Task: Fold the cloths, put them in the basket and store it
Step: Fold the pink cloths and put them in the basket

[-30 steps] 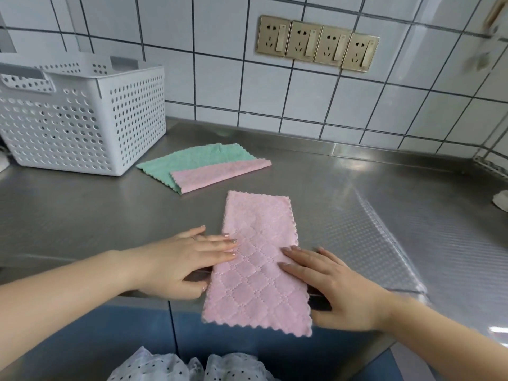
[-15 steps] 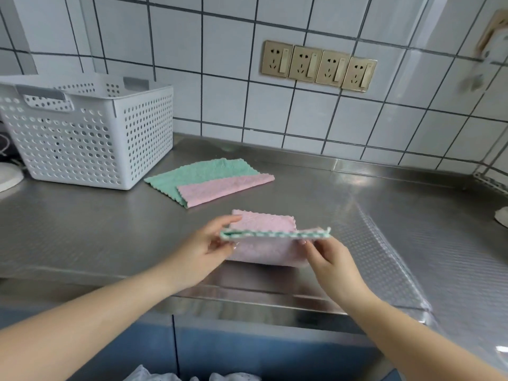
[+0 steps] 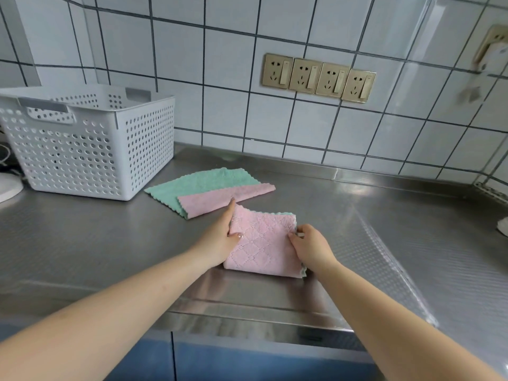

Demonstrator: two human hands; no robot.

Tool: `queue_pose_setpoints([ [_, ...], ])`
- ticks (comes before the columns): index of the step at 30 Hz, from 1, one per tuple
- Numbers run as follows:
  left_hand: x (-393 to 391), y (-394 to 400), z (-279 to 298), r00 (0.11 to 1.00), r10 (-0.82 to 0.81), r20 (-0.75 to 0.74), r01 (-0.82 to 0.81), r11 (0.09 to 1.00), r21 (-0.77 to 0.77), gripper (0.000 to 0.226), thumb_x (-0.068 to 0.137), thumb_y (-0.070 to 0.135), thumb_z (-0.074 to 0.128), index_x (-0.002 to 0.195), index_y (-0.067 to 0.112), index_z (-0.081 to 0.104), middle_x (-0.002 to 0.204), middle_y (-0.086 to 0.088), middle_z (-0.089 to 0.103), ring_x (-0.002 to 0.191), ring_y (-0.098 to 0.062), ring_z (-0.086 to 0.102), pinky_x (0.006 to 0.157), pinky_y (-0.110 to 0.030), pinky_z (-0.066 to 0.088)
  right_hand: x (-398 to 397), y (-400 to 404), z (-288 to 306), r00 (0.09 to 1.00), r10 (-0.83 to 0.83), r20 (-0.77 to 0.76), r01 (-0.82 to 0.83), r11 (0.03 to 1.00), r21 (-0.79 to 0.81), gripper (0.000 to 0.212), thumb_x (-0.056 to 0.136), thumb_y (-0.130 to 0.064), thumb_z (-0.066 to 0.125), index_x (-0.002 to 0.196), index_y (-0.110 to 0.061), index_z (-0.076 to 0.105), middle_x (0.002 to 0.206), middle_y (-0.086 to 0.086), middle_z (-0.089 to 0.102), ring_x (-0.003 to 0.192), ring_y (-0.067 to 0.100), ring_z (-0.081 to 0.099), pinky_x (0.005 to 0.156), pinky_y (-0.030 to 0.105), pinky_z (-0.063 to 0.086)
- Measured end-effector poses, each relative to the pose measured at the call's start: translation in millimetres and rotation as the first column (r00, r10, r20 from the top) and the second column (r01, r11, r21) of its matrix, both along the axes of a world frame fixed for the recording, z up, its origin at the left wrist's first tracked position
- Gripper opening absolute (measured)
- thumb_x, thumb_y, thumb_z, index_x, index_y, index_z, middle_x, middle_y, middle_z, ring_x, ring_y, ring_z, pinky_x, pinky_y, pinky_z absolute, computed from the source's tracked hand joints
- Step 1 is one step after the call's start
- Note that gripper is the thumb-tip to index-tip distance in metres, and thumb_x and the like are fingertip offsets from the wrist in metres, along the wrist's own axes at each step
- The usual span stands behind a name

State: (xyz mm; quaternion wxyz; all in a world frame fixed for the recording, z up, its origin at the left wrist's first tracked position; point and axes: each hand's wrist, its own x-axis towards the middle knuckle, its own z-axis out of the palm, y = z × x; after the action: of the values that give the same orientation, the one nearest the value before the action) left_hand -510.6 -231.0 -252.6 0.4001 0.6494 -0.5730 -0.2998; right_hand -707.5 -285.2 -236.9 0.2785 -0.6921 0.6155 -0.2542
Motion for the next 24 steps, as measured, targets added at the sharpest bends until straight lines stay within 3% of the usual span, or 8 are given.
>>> queue_pose_setpoints([
  [4, -0.1, -8.0, 8.2, 0.997, -0.019, 0.078, 0.01, 0.993, 0.114, 0.054, 0.095, 0.013, 0.049, 0.145, 0.025, 0.032, 0.146, -0.002, 0.04, 0.125, -0.017, 0.044, 0.096, -0.022, 0.033, 1.1, -9.6, -0.4, 0.997, -0.01, -0.074, 0.014, 0.999, 0.051, 0.034, 0.094, -0.023, 0.046, 0.124, -0.01, 0.054, 0.116, 0.009, 0.062, 0.108, 0.027, 0.056, 0.074, 0.024, 0.035],
  [8, -2.1, -10.3, 13.4, 0.999, 0.007, 0.031, -0.013, 0.982, 0.186, 0.041, 0.096, 0.015, 0.049, 0.137, 0.021, 0.047, 0.144, -0.006, 0.041, 0.126, -0.02, 0.045, 0.1, -0.029, 0.039, 1.9, -15.1, -0.6, 0.997, -0.02, -0.074, 0.026, 0.996, 0.081, 0.029, 0.091, -0.02, 0.045, 0.113, -0.007, 0.059, 0.086, 0.004, 0.058, 0.086, 0.027, 0.057, 0.064, 0.025, 0.04],
  [10, 0.6, -9.1, 13.9, 0.998, 0.007, -0.062, 0.006, 0.977, 0.215, 0.036, 0.098, 0.021, 0.046, 0.134, 0.024, 0.05, 0.139, -0.003, 0.048, 0.123, -0.019, 0.048, 0.101, -0.036, 0.043, 0.8, -16.0, 0.7, 0.998, -0.024, -0.055, 0.029, 0.995, 0.098, 0.028, 0.09, -0.017, 0.045, 0.111, -0.006, 0.06, 0.074, 0.003, 0.056, 0.072, 0.026, 0.054, 0.05, 0.022, 0.04],
  [12, 4.7, -5.2, 15.0, 0.991, -0.008, -0.134, 0.035, 0.98, 0.194, 0.031, 0.099, 0.027, 0.042, 0.128, 0.027, 0.054, 0.128, -0.003, 0.058, 0.111, -0.019, 0.056, 0.093, -0.038, 0.05, -4.5, -14.1, 5.5, 0.999, -0.044, -0.027, 0.047, 0.991, 0.127, 0.034, 0.089, -0.017, 0.045, 0.12, -0.007, 0.054, 0.084, 0.007, 0.061, 0.069, 0.025, 0.055, 0.044, 0.021, 0.043],
  [14, 11.8, -3.5, 13.4, 0.999, -0.013, 0.034, 0.011, 0.997, 0.082, 0.033, 0.097, 0.036, 0.039, 0.124, 0.03, 0.057, 0.123, 0.0, 0.06, 0.112, -0.018, 0.057, 0.098, -0.038, 0.047, -13.0, -12.3, 8.2, 0.992, -0.057, -0.111, 0.065, 0.996, 0.067, 0.041, 0.091, -0.026, 0.047, 0.13, -0.013, 0.045, 0.111, 0.01, 0.061, 0.09, 0.027, 0.061, 0.068, 0.027, 0.051],
  [18, 2.4, -1.3, 11.2, 0.875, 0.027, 0.483, 0.043, 0.99, -0.134, 0.039, 0.099, 0.024, 0.04, 0.136, 0.016, 0.049, 0.145, -0.002, 0.041, 0.135, -0.016, 0.034, 0.11, -0.023, 0.019, -4.5, -3.4, 11.5, 0.948, 0.053, -0.314, -0.107, 0.981, -0.159, 0.045, 0.095, -0.03, 0.042, 0.139, -0.018, 0.04, 0.14, 0.008, 0.043, 0.125, 0.025, 0.045, 0.1, 0.035, 0.038],
  [21, -22.3, -2.4, 10.2, 0.744, -0.094, 0.661, 0.157, 0.987, -0.036, 0.045, 0.1, 0.022, 0.033, 0.144, 0.012, 0.034, 0.155, -0.003, 0.025, 0.144, -0.018, 0.016, 0.114, -0.031, 0.013, 25.1, 8.5, 8.0, 0.852, 0.174, -0.494, -0.284, 0.946, -0.155, 0.05, 0.093, -0.028, 0.039, 0.142, -0.024, 0.033, 0.152, 0.0, 0.029, 0.139, 0.021, 0.028, 0.111, 0.044, 0.024],
  [24, -28.9, -6.3, 2.2, 0.669, -0.178, 0.722, 0.142, 0.984, 0.111, 0.051, 0.1, 0.027, 0.028, 0.148, 0.013, 0.021, 0.159, 0.0, 0.01, 0.146, -0.015, 0.004, 0.116, -0.039, 0.006, 36.4, 16.4, -5.2, 0.809, 0.219, -0.545, -0.293, 0.955, -0.051, 0.051, 0.092, -0.036, 0.029, 0.142, -0.025, 0.029, 0.156, -0.002, 0.018, 0.144, 0.017, 0.012, 0.111, 0.059, 0.009],
])
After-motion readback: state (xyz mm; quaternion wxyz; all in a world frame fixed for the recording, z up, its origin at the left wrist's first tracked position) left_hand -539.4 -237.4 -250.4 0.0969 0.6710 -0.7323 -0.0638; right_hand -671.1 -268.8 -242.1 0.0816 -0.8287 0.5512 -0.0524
